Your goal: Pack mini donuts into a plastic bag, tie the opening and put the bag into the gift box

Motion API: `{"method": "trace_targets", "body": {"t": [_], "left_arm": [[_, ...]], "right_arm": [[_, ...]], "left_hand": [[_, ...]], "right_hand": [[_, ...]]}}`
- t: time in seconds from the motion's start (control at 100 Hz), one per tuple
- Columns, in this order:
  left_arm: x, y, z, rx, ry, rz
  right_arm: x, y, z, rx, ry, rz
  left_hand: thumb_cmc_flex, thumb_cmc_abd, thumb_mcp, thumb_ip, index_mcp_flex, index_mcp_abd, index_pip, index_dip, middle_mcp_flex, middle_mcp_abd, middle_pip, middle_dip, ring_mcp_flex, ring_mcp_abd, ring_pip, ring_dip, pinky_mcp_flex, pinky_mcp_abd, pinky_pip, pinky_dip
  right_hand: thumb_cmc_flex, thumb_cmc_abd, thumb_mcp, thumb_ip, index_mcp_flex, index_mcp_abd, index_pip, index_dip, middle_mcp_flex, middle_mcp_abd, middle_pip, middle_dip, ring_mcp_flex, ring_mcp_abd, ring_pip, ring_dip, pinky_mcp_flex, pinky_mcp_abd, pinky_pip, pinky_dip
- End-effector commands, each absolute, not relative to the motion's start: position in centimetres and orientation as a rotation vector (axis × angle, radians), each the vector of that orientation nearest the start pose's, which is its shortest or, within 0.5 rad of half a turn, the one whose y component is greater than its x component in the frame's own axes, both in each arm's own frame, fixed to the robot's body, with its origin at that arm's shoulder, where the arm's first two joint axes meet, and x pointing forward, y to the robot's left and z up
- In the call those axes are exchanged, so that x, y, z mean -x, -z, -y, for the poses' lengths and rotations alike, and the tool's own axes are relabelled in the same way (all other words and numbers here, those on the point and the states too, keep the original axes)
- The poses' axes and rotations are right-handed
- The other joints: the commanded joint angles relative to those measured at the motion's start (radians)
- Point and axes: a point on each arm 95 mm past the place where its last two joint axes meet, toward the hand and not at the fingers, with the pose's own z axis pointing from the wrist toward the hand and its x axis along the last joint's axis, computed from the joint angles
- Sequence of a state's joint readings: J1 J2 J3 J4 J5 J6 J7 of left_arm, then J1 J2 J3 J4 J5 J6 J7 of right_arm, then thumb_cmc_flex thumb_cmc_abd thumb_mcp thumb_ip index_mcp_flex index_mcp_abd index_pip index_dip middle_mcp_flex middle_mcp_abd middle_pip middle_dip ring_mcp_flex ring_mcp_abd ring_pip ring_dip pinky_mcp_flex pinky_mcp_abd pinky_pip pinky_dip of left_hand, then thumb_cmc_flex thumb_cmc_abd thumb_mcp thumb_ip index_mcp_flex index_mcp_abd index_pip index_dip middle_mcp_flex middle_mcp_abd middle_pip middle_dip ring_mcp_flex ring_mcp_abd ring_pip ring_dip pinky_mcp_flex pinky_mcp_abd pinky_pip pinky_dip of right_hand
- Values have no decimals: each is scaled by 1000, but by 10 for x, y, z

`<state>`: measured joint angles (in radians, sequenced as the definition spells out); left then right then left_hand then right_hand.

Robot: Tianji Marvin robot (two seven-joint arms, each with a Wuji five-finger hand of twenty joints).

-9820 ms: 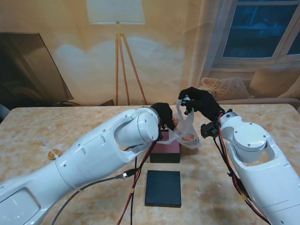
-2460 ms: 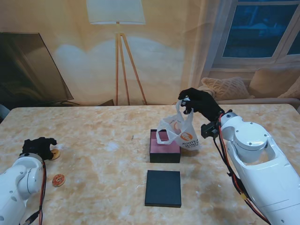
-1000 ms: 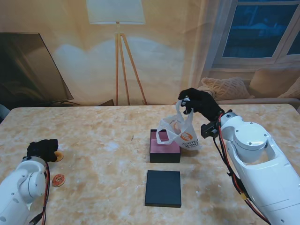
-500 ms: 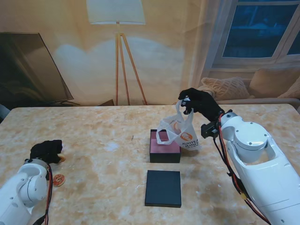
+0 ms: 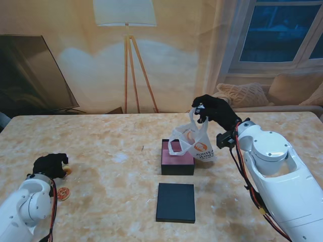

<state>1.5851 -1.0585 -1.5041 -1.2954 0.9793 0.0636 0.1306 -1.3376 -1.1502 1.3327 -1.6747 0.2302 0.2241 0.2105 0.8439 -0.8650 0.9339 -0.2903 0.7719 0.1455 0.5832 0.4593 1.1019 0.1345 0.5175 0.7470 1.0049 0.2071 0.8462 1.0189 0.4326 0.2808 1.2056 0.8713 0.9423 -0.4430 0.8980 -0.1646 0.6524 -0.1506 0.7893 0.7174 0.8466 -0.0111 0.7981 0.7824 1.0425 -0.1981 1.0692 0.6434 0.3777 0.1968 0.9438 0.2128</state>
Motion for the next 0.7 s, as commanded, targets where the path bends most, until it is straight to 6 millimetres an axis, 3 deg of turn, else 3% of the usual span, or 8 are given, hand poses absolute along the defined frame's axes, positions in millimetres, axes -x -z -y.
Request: {"method": "trace_targets", "body": {"t": [0.0,0.09,0.29,0.5,0.69], "left_arm": [[-400,370,-185,1442,1044,-1198],[-398,368,-186,1445,1024,-1218],[-397,364,-186,1434,1009,-1234],[-395,361,-187,1447,979,-1270],[-392,361,-187,1459,951,-1302]], "right_arm": [[-463,207,-3,2059,2053,698],[-463,207,-3,2059,2052,699],[-463,207,-3,2057,2053,700],[-463,207,-2,2057,2054,700],[-463,207,-2,2059,2052,695]], "left_hand": [[-14,44,9,-3,23,-24,42,34,-67,23,41,-29,-51,30,-37,-4,-53,26,-24,-7],[-58,107,1,18,29,-30,70,41,-157,53,79,-73,-116,52,-62,-2,-105,28,-52,-8],[-35,151,-93,12,36,-50,109,35,-261,76,99,-143,-205,77,-74,15,-148,39,-68,4],[17,137,-117,20,51,-40,131,13,-214,87,97,-100,-154,69,-54,3,-93,45,-44,9],[33,115,-56,24,50,-34,82,-6,-205,81,45,-91,-134,51,-94,-42,-54,35,-45,-14]], "right_hand": [[58,31,63,17,14,-34,13,3,36,-94,63,18,9,-43,24,9,6,-13,24,16],[58,30,63,17,14,-34,13,3,36,-92,63,18,10,-43,24,9,5,-13,23,15],[57,30,63,17,15,-34,12,3,37,-92,63,18,11,-43,25,9,9,-13,25,16],[57,30,63,17,16,-34,13,4,37,-93,63,18,11,-43,25,9,8,-13,25,16],[57,30,64,17,16,-33,13,4,37,-94,63,18,10,-42,25,9,5,-13,25,16]]}}
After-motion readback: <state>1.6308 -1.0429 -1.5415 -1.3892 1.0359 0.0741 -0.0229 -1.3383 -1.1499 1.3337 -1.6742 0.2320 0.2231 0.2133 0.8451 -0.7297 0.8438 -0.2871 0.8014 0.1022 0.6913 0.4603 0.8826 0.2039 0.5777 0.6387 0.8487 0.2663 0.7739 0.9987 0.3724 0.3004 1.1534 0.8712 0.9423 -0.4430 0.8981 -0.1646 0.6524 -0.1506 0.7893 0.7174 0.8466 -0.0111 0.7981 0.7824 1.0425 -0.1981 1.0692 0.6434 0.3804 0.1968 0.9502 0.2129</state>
